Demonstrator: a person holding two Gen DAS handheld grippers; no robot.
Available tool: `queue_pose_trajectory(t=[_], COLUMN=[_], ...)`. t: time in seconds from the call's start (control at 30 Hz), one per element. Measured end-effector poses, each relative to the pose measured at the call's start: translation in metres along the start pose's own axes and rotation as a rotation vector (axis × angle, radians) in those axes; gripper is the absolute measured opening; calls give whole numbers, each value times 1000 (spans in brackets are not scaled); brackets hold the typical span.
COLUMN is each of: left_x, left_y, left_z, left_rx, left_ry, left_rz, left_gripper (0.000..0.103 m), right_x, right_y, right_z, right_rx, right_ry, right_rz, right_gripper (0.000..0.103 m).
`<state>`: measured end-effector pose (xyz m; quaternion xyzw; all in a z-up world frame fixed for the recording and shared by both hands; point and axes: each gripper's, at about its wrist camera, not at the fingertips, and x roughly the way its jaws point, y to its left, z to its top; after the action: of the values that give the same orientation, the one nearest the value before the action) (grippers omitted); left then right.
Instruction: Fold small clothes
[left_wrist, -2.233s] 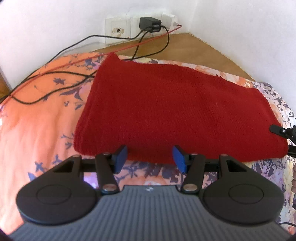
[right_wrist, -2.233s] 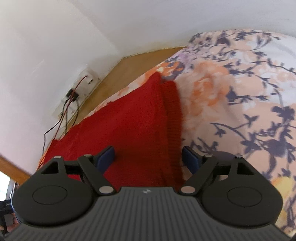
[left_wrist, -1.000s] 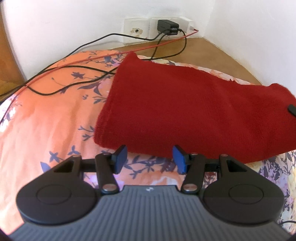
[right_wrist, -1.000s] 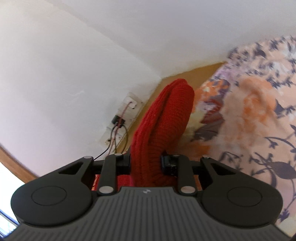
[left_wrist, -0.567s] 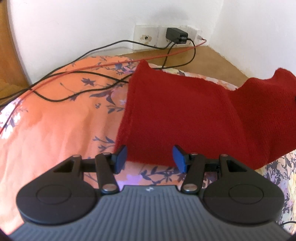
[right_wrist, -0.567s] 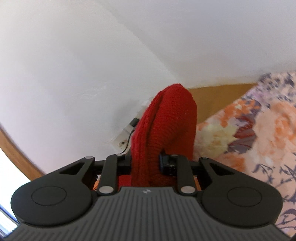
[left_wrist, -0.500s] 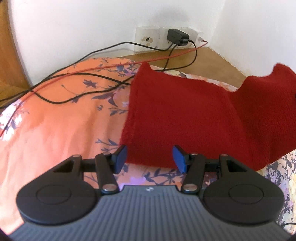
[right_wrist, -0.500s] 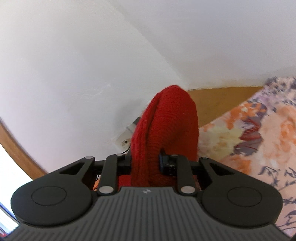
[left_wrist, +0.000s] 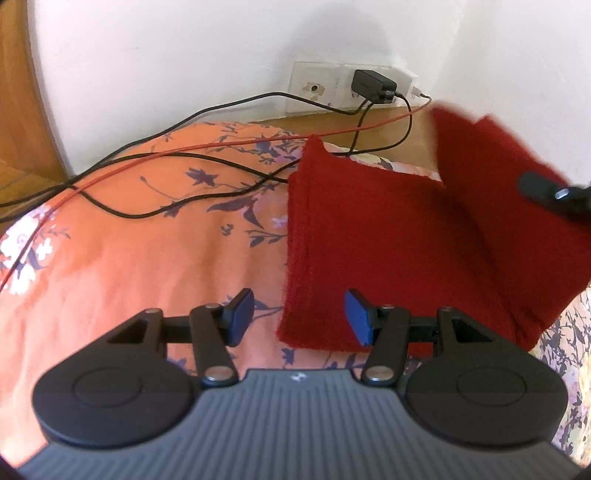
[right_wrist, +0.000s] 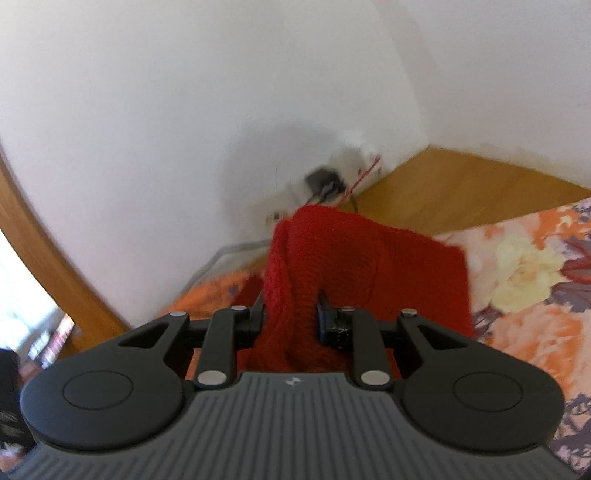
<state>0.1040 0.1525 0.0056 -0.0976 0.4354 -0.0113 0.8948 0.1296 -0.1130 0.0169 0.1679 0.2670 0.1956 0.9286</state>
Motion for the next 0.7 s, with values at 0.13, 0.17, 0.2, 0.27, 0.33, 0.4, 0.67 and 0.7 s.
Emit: queue_pose_trajectory(t=[0.13,0.17,0.2,0.27,0.33,0.4,0.67,0.7], left_x=[3,3,3,2,2,2,-1,0], left_y=[8,9,10,13,14,15,4,1], left_z=[3,3,4,6,8,12,29,31], left_rx=[-7,-7,-7,-5,-4,-6,-22,-24], left_ry=[3,3,1,-4,-8,-13,-33,-33], left_rz=[-4,-6,-8,-12,-16,-24,-116,-132], left_gripper=[56,56,56,56,56,56,56,56], right_x=[31,36,44,49,47,44,-16,-24], right_y=[19,21,23,26,29,31,22,18], right_z=[-18,-22,-25,-30,-35,-34,-27,-27], right_rx=[-67,-73,-75,-73,-74,-66,5,11], right_ry=[79,90,98,108,108,114,36,18], right_rz=[-39,-41,-39,-25,-13,-1,33,21], right_gripper=[28,31,33,45,51,52,58,59])
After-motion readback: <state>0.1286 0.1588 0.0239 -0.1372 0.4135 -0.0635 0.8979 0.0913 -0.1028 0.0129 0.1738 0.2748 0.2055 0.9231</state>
